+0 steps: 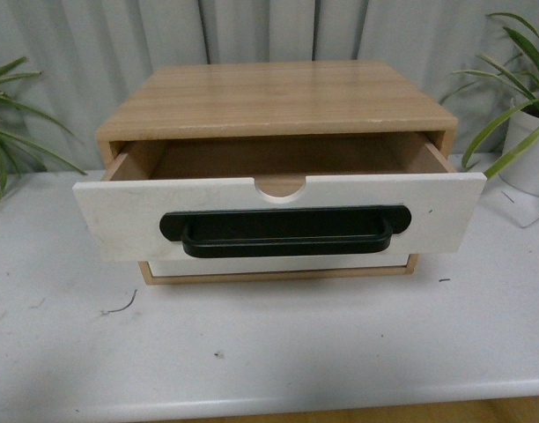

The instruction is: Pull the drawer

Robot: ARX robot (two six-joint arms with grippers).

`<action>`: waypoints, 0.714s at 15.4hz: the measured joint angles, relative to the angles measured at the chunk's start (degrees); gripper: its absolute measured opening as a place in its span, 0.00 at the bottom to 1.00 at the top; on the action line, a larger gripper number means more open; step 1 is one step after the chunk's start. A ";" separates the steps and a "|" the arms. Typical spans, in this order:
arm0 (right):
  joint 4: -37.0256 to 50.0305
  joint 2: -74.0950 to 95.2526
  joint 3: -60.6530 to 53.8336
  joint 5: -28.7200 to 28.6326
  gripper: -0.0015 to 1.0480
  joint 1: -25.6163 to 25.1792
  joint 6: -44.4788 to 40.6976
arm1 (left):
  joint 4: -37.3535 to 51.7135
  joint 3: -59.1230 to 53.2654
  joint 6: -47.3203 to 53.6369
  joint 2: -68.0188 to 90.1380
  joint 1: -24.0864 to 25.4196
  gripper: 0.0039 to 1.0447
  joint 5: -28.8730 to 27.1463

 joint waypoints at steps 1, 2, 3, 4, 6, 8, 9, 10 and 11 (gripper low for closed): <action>0.00 0.00 0.00 0.00 0.05 0.00 -0.04 | -0.02 0.00 -0.07 0.00 0.00 0.07 0.00; 0.00 0.00 0.00 0.00 0.17 0.00 -0.04 | 0.00 0.00 -0.09 0.00 0.00 0.19 0.02; 0.00 0.00 0.00 0.00 0.28 0.00 -0.04 | 0.00 0.02 -0.09 0.00 0.00 0.29 0.00; 0.00 0.00 0.00 0.00 0.37 0.00 -0.04 | 0.00 0.00 -0.09 0.00 0.00 0.38 0.00; 0.00 0.00 0.00 0.00 0.54 0.00 -0.04 | -0.02 0.02 -0.07 0.00 0.00 0.55 0.00; -0.02 0.00 0.00 0.00 0.71 0.00 -0.02 | 0.00 0.00 -0.07 0.00 0.00 0.73 0.02; 0.00 0.00 0.00 0.00 0.80 0.00 -0.02 | 0.00 0.00 -0.07 0.00 0.00 0.81 0.00; 0.00 0.00 0.00 0.00 0.89 0.00 -0.02 | 0.00 0.00 -0.07 0.00 0.00 0.90 0.00; 0.00 0.00 0.00 0.00 0.95 0.00 -0.02 | 0.00 0.00 -0.04 0.00 0.00 0.96 0.00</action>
